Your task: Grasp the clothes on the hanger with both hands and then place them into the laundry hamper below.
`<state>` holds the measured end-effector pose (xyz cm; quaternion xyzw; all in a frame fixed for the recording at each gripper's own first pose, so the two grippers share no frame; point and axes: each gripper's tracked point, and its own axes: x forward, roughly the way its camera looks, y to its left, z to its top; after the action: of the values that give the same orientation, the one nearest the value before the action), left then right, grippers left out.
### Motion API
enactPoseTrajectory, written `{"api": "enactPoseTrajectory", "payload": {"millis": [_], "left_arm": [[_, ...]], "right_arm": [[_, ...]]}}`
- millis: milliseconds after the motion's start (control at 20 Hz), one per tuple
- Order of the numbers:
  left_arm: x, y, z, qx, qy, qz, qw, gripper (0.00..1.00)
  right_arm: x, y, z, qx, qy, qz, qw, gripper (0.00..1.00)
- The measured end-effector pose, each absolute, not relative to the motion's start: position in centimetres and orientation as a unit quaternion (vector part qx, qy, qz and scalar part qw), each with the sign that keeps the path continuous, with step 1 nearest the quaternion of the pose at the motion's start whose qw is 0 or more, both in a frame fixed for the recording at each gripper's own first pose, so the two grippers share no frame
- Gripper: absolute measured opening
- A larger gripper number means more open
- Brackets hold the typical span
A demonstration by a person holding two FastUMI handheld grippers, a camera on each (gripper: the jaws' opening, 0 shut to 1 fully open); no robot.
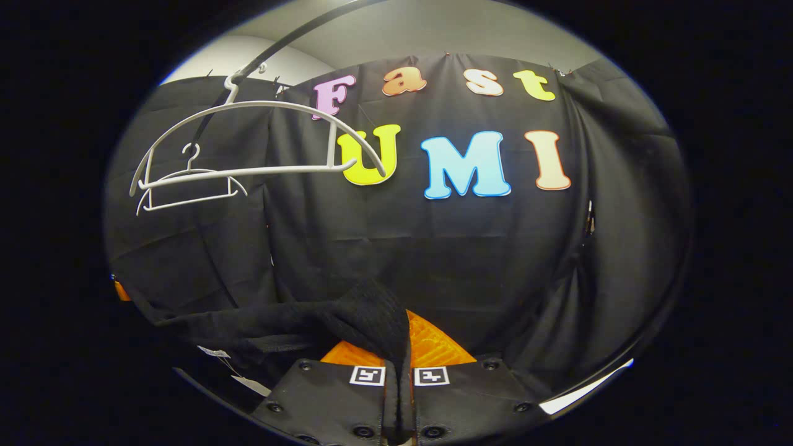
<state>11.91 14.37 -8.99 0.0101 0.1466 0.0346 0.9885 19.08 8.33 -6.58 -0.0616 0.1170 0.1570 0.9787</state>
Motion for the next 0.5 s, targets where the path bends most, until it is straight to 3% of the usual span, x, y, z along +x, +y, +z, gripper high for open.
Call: {"api": "enactPoseTrajectory", "payload": {"millis": [500], "left_arm": [[12.1,8.0,-16.2,0.000,0.183,-0.111,0.977,0.04]], "right_arm": [[8.9,4.2,-12.1,-0.049,0.192,0.058,0.978,0.03]]}}
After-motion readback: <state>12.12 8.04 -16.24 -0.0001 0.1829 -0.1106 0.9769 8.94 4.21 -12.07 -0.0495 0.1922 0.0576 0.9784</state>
